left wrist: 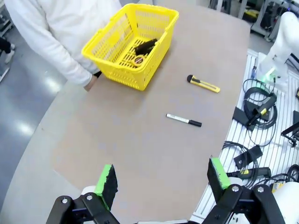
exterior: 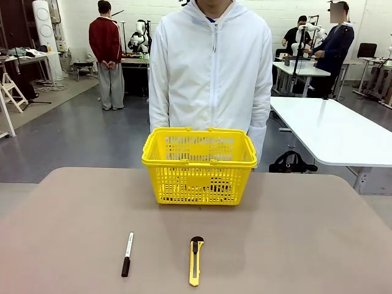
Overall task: Place the items the person wants into the basket.
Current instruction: Pick up the item the person points to and place it in the Market Basket.
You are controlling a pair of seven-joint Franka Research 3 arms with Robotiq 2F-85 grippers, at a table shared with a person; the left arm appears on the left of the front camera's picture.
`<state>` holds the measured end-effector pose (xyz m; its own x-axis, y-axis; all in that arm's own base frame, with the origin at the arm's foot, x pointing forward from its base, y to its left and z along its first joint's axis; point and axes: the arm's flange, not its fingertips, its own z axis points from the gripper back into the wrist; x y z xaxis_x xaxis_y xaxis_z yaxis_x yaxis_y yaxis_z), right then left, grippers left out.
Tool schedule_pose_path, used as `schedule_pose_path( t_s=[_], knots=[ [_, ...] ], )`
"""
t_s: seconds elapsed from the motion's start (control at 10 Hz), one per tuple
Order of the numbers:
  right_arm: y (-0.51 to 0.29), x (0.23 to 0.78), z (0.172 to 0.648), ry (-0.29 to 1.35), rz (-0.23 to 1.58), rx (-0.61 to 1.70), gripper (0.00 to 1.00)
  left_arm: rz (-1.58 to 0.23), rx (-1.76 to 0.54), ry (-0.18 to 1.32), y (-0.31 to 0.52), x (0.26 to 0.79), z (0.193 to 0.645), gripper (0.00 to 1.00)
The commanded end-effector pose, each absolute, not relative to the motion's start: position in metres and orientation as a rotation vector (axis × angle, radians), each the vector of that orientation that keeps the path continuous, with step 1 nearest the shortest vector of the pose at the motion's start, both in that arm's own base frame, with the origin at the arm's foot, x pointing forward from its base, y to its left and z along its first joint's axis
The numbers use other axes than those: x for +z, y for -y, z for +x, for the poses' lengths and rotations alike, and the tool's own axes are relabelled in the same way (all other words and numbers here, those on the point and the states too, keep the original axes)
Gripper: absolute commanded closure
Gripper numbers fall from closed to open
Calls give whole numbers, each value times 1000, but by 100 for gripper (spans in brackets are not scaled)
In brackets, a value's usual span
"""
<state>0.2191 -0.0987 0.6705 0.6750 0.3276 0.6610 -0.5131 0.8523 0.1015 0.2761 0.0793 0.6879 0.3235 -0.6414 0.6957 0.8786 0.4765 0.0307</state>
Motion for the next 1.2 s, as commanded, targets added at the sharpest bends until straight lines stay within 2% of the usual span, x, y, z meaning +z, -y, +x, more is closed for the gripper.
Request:
schedule_pose_path(
  t_s=[0.0,0.1,1.1],
  knots=[
    [97,666,219,679,300,488,0,-423,-1078,764,-72,677,274,0],
    [97,666,219,679,300,488,0,-387,-1030,709,-79,688,276,0],
    [97,666,219,679,300,488,0,-387,-1030,709,-79,688,276,0]
  ],
)
